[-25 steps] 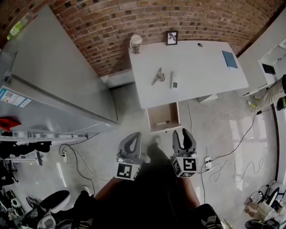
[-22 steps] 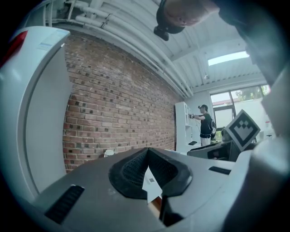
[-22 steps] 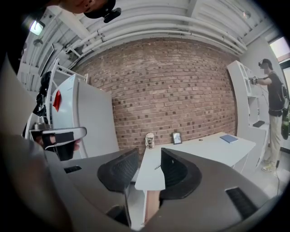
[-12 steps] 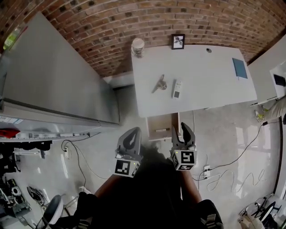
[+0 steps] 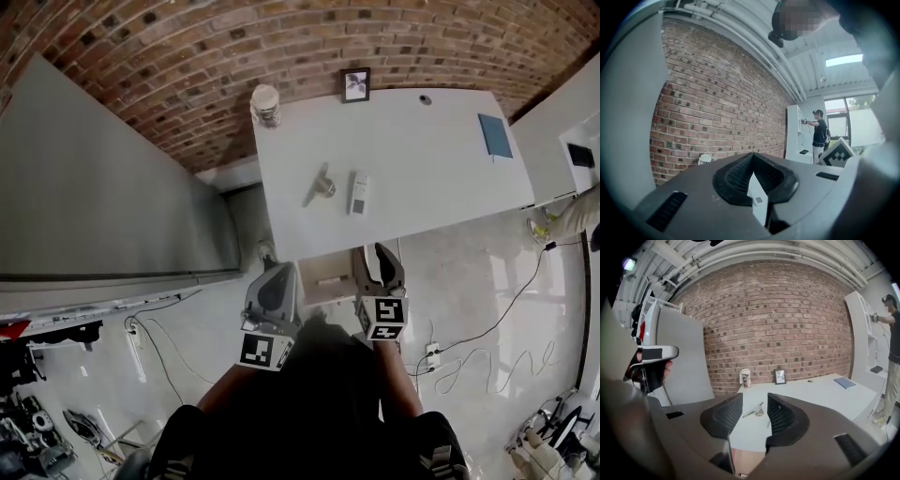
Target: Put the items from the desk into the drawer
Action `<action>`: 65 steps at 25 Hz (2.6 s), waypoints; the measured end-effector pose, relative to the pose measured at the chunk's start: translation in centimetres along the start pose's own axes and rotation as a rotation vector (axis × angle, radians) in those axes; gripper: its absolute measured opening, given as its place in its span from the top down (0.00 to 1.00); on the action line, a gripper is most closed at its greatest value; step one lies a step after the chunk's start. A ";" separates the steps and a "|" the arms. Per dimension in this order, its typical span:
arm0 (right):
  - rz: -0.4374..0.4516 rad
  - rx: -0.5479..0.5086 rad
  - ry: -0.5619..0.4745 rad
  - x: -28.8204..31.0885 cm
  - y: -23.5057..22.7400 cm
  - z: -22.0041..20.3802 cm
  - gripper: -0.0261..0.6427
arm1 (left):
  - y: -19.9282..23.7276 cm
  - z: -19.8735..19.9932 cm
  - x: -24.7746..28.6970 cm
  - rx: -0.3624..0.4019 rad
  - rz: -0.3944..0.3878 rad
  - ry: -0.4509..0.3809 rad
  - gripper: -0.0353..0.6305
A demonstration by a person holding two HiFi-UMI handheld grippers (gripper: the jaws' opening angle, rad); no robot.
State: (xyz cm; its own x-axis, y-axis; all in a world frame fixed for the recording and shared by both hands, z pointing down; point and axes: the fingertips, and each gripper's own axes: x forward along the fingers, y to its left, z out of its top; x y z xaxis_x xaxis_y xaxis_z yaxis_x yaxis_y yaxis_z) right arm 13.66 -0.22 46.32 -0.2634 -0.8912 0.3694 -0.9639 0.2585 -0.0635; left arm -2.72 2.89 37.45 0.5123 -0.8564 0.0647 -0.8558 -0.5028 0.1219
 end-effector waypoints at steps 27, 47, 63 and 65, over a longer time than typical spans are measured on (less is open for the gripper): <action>-0.220 0.196 0.527 23.0 -10.9 -17.8 0.58 | 6.9 -3.4 11.7 -0.037 -0.130 0.160 0.94; -0.170 0.209 0.609 20.2 -9.7 -20.8 0.58 | 4.6 -3.7 8.6 -0.053 -0.143 0.155 0.94; 0.034 0.601 0.558 8.2 -6.9 -22.4 0.58 | -2.5 -3.6 5.5 -0.038 -0.210 0.114 0.94; 0.061 0.632 0.548 6.7 -6.6 -22.0 0.58 | -3.4 -3.9 5.3 -0.043 -0.212 0.120 0.94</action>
State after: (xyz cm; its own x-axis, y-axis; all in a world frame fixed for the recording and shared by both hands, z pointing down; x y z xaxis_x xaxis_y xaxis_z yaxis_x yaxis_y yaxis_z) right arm 19.08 0.35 69.61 -0.4167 -0.5329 0.7365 -0.8318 -0.1033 -0.5453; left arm 3.21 0.53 41.25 0.6874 -0.7107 0.1495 -0.7255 -0.6623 0.1873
